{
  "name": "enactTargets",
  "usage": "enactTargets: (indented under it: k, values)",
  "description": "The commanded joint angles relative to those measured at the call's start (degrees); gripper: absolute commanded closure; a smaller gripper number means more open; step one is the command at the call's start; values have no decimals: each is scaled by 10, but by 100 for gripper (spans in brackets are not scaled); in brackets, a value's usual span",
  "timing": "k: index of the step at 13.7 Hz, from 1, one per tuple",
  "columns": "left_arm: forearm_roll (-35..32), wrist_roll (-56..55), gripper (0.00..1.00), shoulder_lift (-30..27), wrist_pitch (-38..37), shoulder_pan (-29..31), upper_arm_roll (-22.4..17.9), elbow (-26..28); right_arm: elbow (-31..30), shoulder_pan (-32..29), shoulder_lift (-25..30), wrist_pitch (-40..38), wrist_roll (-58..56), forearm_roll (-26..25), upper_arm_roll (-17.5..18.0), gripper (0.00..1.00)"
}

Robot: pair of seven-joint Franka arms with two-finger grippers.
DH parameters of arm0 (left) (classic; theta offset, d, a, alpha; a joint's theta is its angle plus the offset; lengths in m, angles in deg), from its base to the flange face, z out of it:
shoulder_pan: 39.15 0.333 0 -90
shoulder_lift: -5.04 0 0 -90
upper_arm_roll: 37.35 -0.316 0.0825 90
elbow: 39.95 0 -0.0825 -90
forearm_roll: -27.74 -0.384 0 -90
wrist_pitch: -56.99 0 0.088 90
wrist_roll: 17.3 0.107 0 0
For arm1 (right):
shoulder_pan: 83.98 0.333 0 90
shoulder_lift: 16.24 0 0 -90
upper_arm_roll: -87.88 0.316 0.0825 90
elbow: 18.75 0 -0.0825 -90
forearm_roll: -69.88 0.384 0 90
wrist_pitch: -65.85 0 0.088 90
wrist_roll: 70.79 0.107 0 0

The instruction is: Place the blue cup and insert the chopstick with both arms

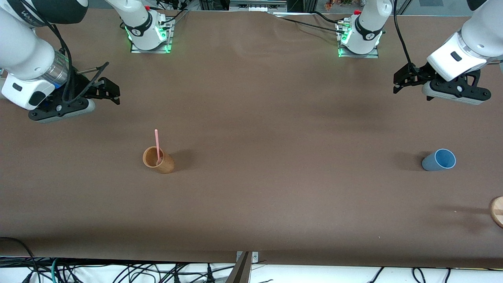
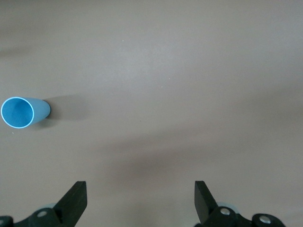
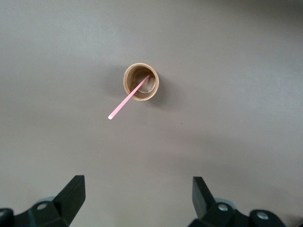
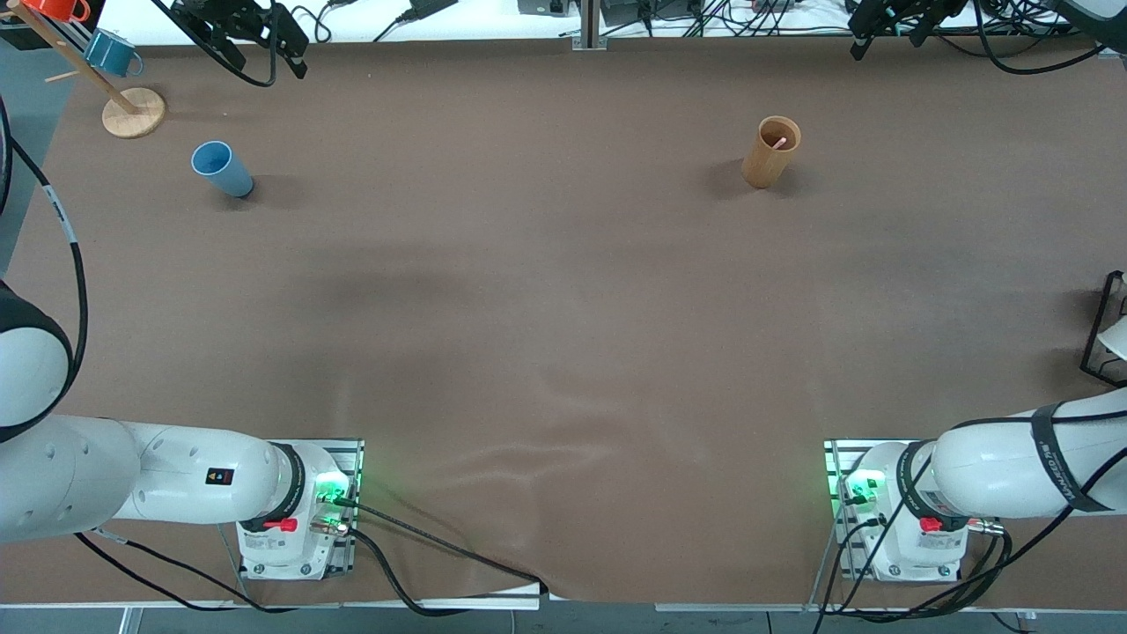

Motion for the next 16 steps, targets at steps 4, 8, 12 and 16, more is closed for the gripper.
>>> enactTargets:
  k: [4, 8, 12, 16]
  values:
    - [-11, -8, 0, 7, -8, 7, -6, -15, 4, -4, 4, -5, -10, 3, 2, 0]
    - [-6, 0, 0, 33, -9, 21, -6, -45, 3, -5, 3, -5, -10, 4, 1, 0]
    - [-6, -2, 0, 33, -9, 21, -4, -45, 1, -5, 3, -8, -10, 7, 1, 0]
    - [-2, -4, 0, 34, -10, 21, -4, -46, -2, -5, 3, -8, -10, 6, 1, 0]
